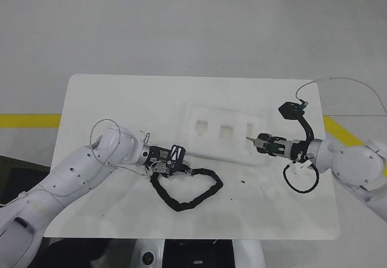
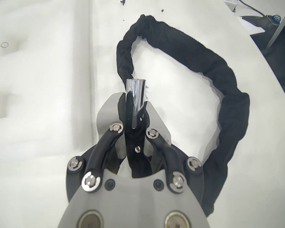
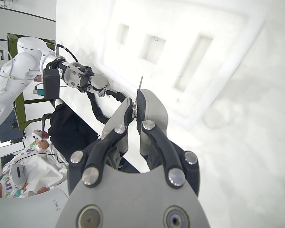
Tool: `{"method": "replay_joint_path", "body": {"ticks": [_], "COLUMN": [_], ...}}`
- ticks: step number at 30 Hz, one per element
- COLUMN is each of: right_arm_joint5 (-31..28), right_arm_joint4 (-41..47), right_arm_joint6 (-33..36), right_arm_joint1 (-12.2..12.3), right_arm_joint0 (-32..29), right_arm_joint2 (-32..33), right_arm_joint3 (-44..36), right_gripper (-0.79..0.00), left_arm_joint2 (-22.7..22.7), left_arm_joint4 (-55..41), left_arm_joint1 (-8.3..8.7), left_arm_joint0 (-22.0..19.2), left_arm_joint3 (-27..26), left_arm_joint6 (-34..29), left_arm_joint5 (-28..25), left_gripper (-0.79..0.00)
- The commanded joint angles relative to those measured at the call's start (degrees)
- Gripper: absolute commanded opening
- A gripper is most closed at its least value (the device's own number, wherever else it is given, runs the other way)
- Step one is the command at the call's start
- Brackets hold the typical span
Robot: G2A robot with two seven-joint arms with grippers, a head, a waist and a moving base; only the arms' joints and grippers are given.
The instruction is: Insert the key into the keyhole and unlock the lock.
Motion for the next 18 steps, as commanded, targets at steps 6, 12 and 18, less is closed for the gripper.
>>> {"method": "replay_joint_path", "body": {"ticks": [6, 12, 18], "right_arm_joint5": [-1.2, -4.9, -6.4], "right_arm_joint4": [0.3, 3.9, 9.9], "right_arm_joint6": [-0.4, 2.4, 6.4], "right_arm_joint1": [-0.4, -2.4, -5.6], "right_arm_joint0": [-0.7, -0.6, 0.9], "right_arm_joint2": [0.0, -0.3, -2.0], "right_arm_joint3": [-0.5, -0.1, 1.1], "right_gripper": [-0.785, -0.785, -0.785], "left_arm_joint2": [-1.9, -4.7, -8.0], "left_arm_joint4": [1.5, 4.1, 7.4], "left_arm_joint1": [0.71, 2.03, 3.52], "left_arm_joint0": [1.4, 4.0, 7.6], "left_arm_joint3": [0.1, -1.3, -3.4], "left_arm_joint6": [4.7, 9.6, 14.8], "left_arm_joint5": [3.2, 10.4, 20.4], "left_gripper": [-0.785, -0.785, -0.785]}}
